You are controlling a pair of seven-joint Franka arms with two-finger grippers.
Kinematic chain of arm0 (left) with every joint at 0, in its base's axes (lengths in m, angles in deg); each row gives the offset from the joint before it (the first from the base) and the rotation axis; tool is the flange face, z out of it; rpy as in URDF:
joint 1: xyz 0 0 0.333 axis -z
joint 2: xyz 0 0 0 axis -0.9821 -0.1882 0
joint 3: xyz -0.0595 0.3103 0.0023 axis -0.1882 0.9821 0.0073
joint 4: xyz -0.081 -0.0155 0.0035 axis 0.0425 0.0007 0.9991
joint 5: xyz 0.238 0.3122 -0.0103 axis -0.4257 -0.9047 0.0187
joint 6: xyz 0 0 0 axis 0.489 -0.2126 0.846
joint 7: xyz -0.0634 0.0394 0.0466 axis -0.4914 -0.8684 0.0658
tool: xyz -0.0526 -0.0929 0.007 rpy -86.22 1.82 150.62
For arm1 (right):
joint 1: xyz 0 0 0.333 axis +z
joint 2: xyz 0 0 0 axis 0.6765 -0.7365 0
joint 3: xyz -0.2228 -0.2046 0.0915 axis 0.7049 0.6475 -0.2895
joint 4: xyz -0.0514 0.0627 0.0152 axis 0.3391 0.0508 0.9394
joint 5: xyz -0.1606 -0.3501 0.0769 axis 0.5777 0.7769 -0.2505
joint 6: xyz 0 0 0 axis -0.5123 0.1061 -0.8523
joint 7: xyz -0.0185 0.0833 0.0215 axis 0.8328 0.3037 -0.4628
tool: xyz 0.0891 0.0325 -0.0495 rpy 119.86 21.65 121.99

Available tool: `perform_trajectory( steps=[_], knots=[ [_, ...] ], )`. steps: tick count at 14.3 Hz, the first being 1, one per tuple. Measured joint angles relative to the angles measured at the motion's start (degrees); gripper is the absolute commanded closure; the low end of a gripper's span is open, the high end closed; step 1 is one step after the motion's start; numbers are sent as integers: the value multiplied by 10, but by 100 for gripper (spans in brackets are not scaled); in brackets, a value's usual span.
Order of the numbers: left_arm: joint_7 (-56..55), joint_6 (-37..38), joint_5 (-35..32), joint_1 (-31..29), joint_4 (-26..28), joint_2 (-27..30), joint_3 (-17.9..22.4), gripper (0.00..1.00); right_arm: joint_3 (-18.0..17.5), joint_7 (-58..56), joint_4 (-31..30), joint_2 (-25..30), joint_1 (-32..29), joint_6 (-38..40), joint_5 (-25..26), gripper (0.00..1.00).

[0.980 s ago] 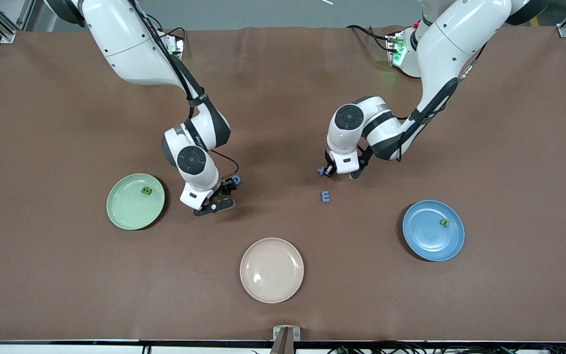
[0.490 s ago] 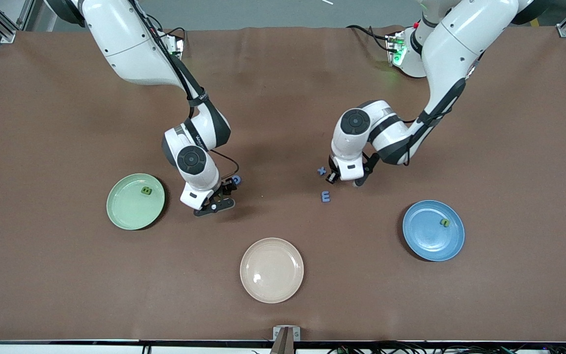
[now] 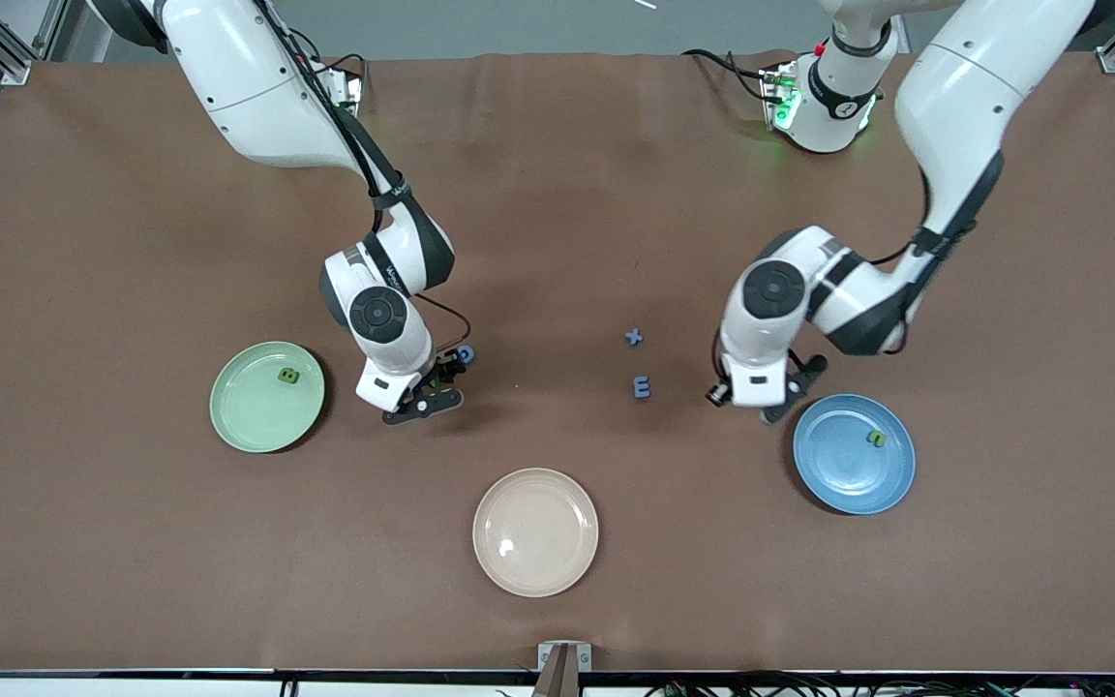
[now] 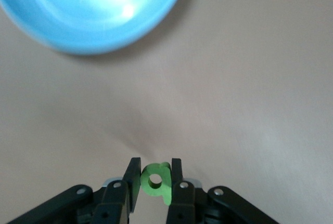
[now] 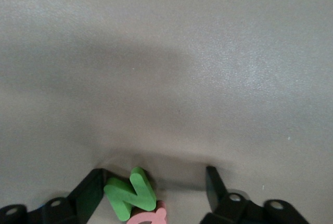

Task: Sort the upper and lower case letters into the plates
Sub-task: 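Drop the b in the blue plate while the right gripper lifts the N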

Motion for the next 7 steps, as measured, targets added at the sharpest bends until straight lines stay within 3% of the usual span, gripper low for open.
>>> perform_trajectory(
  steps=[3,7],
  knots=[
    [117,17,1,-51,-19,2,0,98,2,-5,0,2,0,1,0,46],
    [226,23,2,-96,-30,2,0,96,6,-14,0,5,-1,2,0,61]
  ],
)
